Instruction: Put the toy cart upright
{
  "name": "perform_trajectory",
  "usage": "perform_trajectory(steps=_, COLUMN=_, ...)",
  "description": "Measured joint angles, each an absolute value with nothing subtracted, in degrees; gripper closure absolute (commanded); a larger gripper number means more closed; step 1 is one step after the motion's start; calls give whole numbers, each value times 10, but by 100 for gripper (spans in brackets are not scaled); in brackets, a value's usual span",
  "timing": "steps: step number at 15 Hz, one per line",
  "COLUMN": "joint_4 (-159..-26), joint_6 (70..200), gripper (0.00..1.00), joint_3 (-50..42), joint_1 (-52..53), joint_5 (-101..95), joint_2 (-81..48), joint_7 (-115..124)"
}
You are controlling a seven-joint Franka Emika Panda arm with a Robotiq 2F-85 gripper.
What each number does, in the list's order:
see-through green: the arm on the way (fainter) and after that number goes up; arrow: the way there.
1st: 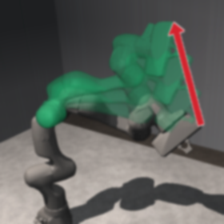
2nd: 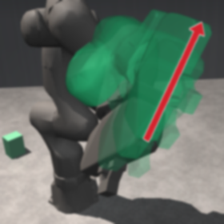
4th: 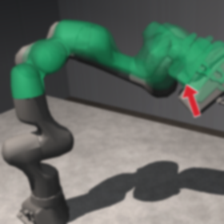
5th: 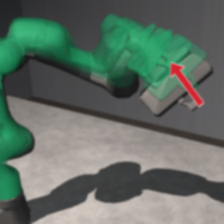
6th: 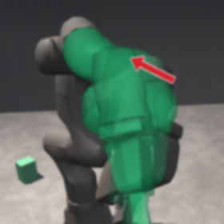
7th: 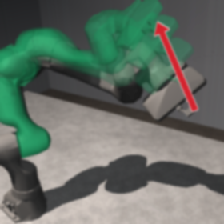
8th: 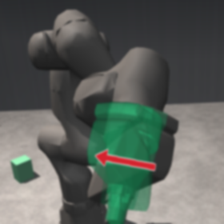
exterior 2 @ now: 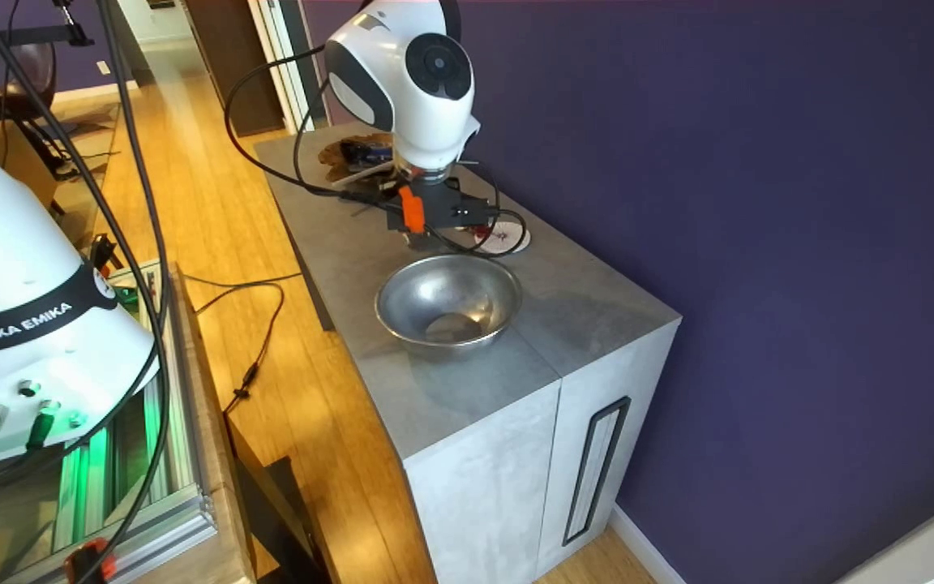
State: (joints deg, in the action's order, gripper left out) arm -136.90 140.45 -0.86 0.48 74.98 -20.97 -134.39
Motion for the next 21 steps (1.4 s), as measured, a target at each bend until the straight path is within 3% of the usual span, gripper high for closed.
perform_trajectory(steps=5, joint_4=-1381, joint_6=1424, gripper=11, joint_3=-8, joint_1=5, joint_5=750, joint_2=-205, joint_7=-1343)
perform_trajectory(steps=7, joint_4=-1389, joint_6=1435, gripper=1, joint_3=-7, joint_1=5, joint_5=751, joint_2=-196, joint_7=-1340)
perform_trajectory(steps=16, joint_4=-1477, joint_6=1504, gripper=0, joint_3=18, joint_1=31, joint_5=749, joint_2=-57, joint_7=-1232)
perform_trajectory(steps=21, joint_4=-1538, joint_6=1610, gripper=0, joint_3=44, joint_1=55, joint_5=690, joint_2=34, joint_7=-1074)
